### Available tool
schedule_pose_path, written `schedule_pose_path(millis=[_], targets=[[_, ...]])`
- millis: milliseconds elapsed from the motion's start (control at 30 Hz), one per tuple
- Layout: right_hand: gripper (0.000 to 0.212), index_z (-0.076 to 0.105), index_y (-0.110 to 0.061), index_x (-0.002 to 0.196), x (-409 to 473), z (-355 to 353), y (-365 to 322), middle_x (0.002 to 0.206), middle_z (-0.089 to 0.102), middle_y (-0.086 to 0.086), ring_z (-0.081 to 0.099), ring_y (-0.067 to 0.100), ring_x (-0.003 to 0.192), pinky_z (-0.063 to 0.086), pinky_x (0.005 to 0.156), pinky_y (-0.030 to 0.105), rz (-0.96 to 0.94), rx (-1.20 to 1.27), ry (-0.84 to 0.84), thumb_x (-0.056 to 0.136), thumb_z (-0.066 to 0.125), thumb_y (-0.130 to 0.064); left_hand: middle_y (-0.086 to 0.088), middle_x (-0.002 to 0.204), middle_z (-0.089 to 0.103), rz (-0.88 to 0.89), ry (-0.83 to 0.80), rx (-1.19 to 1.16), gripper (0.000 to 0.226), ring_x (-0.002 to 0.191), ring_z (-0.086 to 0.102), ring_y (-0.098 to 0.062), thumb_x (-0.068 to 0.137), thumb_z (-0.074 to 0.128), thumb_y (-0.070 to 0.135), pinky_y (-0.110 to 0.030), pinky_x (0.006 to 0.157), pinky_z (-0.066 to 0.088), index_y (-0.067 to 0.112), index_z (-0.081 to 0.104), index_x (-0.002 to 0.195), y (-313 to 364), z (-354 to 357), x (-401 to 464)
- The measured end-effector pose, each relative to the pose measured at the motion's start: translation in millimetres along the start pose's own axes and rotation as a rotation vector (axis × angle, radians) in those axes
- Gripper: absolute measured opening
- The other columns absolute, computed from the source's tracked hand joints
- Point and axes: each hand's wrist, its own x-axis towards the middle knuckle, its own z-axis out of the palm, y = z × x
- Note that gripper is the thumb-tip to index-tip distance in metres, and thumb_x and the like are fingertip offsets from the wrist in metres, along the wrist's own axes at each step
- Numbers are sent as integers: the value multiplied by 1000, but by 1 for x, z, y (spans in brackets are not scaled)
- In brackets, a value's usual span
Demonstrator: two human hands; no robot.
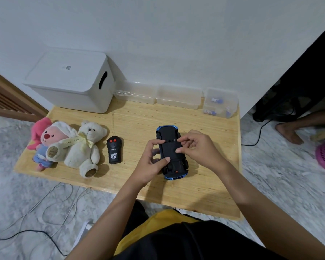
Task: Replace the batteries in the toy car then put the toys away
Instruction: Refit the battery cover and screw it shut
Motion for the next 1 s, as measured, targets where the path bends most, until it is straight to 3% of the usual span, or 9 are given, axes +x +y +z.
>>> schedule_pose_path(millis=[233,367,500,733,800,900,1000], targets=[[27,71,-17,98,1,2,-2,93,59,-1,60,13,82,50,76,24,-33,-64,-17,73,80,-15,-19,117,57,-17,55,-5,27,86,69,-21,97,51,15,-40,67,59,25,45,121,3,2,1],[28,71,-17,100,1,3,-1,87,54,-8,56,6,78,48,77,22,-45,-82,-11,74,80,-15,-18,117,58,-6,53,17,27,89,69,-22,98,50,14,-39,67,59,26,45,121,5,1,0],[30,72,-16,105,0,6,-1,85,54,-2,55,8,77,45,75,18,-100,-111,39,75,78,-17,-17,116,57,1,46,-5,29,83,69,-14,99,47,11,-34,62,58,26,46,124,9,1,0],[31,68,-17,115,-7,9,8,86,54,1,56,16,80,48,77,26,-241,-268,52,85,69,-23,-6,124,57,47,21,52,44,101,63,-18,100,39,7,-32,69,57,38,47,130,12,3,5],[30,69,-18,114,-9,7,16,89,57,1,58,7,81,48,78,18,-190,-168,127,84,70,-24,-3,128,55,67,21,96,46,109,60,-19,100,38,6,-34,79,57,39,47,131,10,3,7],[25,71,-11,106,-14,0,41,91,63,2,60,1,76,46,75,8,-69,-109,418,83,71,-20,5,129,54,61,31,129,47,108,60,-7,100,37,5,-25,81,56,38,46,133,7,3,8],[28,69,-6,106,-17,-7,72,98,63,9,62,14,80,53,76,28,114,-220,546,82,73,-19,7,127,53,63,48,147,47,107,59,-4,100,37,5,-23,82,55,40,46,131,3,2,7]])
